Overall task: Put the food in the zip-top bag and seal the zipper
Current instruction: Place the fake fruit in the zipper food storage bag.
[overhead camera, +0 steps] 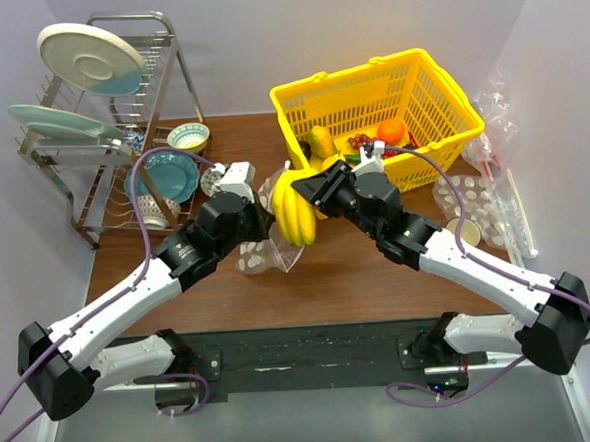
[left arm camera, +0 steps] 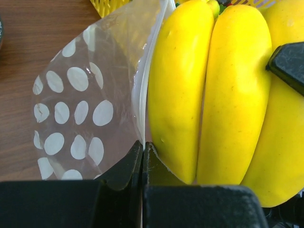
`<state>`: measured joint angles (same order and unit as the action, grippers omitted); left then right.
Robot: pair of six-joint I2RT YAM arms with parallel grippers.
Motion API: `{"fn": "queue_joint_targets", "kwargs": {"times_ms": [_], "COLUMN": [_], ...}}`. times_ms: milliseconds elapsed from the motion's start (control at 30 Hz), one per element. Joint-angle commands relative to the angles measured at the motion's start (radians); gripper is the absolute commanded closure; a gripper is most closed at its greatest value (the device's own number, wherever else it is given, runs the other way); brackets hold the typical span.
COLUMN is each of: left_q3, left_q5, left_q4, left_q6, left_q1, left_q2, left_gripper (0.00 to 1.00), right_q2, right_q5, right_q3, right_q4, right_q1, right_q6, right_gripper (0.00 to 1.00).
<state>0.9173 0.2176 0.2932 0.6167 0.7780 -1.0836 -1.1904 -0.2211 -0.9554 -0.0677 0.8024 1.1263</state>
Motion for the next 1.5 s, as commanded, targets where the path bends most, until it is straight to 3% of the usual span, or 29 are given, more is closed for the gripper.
{"fn": "queue_joint_targets", "kwargs": {"times_ms": [0, 233, 467, 500, 567, 600, 633, 667, 1067, 1167, 1333, 1400, 1467], "left_q3": [-0.011, -0.006, 0.018, 0.022, 0.026, 0.028, 0.028, 0.028, 0.038, 0.040, 0.048, 0.055, 0.071], "left_q5": [-0.046, -0.054, -0.032, -0.031, -0.021, -0.018, -0.008, -0.001, 0.065, 0.059, 0.060, 0.068, 0.088], "left_q4": [-0.152, -0.196, -0.232, -0.230, -0.227, -0.227, -0.226, -0.220, -0.218, -0.216, -0.198, -0.183, -0.154], "left_q6": [0.087, 0.169, 0.199, 0.199, 0.190, 0.189, 0.178, 0.173, 0.112, 0.094, 0.043, 0.019, -0.015], "left_q1": [0.038, 0.043, 0.043, 0.043, 0.041, 0.043, 0.043, 0.043, 0.040, 0.041, 0.040, 0.041, 0.041], "left_q2": [0.017, 0.036, 0.042, 0.040, 0.037, 0.037, 0.034, 0.034, 0.025, 0.028, 0.040, 0.044, 0.045], "left_gripper": [1.00, 1.00, 1.00, 1.00, 1.00, 1.00, 1.00, 1.00, 1.00, 1.00, 1.00, 1.00, 1.00], "right_q2": [0.000, -0.018, -0.034, -0.032, -0.017, -0.009, -0.003, 0.012, 0.126, 0.146, 0.147, 0.153, 0.156], "right_q5": [-0.173, -0.260, -0.253, -0.250, -0.233, -0.215, -0.216, -0.216, -0.092, -0.066, -0.147, -0.161, -0.211], "right_q3": [-0.005, -0.022, -0.008, -0.003, -0.003, -0.003, -0.005, -0.008, -0.013, -0.042, -0.109, -0.127, -0.149], "right_q4": [-0.171, -0.147, -0.164, -0.167, -0.181, -0.201, -0.193, -0.185, -0.017, 0.106, 0.367, 0.413, 0.430], "right_q1": [0.009, 0.018, 0.027, 0.027, 0.031, 0.032, 0.035, 0.035, 0.037, 0.035, 0.034, 0.034, 0.034], "right_q6": [-0.002, -0.054, -0.089, -0.101, -0.175, -0.212, -0.253, -0.267, -0.588, -0.689, -0.706, -0.718, -0.738], "right_gripper": [1.00, 1.00, 1.00, 0.95, 0.67, 0.51, 0.25, 0.22, 0.31, 0.35, 0.41, 0.39, 0.28]}}
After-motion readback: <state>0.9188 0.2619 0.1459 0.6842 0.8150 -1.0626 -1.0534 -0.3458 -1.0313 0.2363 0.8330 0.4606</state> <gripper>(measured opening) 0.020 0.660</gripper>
